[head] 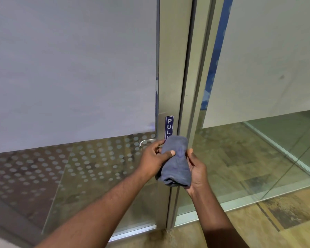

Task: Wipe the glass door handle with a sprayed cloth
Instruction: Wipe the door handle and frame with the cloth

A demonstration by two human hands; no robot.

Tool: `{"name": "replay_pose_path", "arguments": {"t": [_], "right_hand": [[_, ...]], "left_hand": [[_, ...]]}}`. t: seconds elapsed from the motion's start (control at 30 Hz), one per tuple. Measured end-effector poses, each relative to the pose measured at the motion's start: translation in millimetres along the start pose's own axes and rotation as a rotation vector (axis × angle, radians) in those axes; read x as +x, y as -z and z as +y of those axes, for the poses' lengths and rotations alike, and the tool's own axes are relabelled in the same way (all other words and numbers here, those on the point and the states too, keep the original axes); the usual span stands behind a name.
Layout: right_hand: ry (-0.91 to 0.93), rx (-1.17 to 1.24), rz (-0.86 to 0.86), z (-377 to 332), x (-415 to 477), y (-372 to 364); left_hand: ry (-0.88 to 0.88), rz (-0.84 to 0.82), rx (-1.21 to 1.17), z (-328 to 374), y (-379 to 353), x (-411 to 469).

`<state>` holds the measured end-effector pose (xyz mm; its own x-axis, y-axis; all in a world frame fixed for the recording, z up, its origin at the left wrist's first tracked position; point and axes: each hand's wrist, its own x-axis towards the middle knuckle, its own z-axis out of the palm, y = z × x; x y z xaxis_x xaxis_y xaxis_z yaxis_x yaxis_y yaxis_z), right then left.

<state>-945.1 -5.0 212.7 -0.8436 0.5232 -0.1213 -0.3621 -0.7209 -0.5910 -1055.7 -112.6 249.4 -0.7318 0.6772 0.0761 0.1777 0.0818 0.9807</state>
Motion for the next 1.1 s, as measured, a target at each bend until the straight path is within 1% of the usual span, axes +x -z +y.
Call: {"name": "replay_pose_path", "arguments": {"t": [0.07,0.13,0.2,0.3,0.43,0.5,0.53,0.57,0.6,0.67,0.7,0.77,0.83,0.9,1.0,1.1], "right_hand": [[0.010,-0.073,-0.021,1.2,-6.5,0.9],[0.047,-0.280,0.035,5.8,-9.2,3.0],[0.044,-0.403,0.070,11.4,-11.8,9.1],[0.005,-0.433,0.104,13.9,-18.9,19.1],[-0.026,-0.500,0.198,20.2,-26.1,31.6],[-0.009,-0.546,0.293,21.6,-27.1,40.3],[0.008,-0.558,0.347,21.2,-26.9,46.0],[0.026,-0.567,0.397,20.3,-26.7,51.5],[0.046,-0.581,0.443,19.3,-25.4,57.2],[0.096,-0.642,0.509,17.7,-21.3,66.0],[0.128,-0.687,0.529,17.2,-18.7,68.1],[0.209,-0.814,0.559,15.2,-14.8,66.5],[0.297,-0.950,0.552,12.2,-8.8,61.6],[0.376,-1.057,0.526,8.1,-3.4,53.4],[0.490,-1.196,0.500,5.0,6.6,38.6],[0.589,-1.355,0.486,7.7,17.7,23.5]], "left_hand": [[0.001,0.063,-0.003,-4.6,-5.6,-2.5],[-0.007,0.119,-0.035,-7.7,-9.8,-5.3],[-0.022,0.124,-0.045,-9.9,-11.6,-9.5],[-0.027,0.079,-0.019,-17.3,-11.7,-19.3],[-0.039,0.029,0.191,-42.0,-8.2,-28.6],[-0.003,0.096,0.251,-52.8,-1.4,-29.4],[-0.019,0.158,0.301,-57.1,5.4,-28.9],[-0.083,0.226,0.385,-60.5,14.3,-28.5],[-0.189,0.283,0.496,-63.0,24.2,-26.5],[-0.448,0.327,0.738,-64.5,44.9,-17.0],[-0.554,0.305,0.842,-60.8,54.7,-11.1],[-0.695,0.214,1.036,-50.2,70.8,2.3],[-0.746,0.147,1.248,-38.6,82.8,18.0],[-0.780,0.142,1.385,-27.3,91.7,32.7],[-0.864,0.170,1.483,-13.8,104.0,55.6],[-0.956,0.164,1.534,-8.2,116.7,72.9]]}}
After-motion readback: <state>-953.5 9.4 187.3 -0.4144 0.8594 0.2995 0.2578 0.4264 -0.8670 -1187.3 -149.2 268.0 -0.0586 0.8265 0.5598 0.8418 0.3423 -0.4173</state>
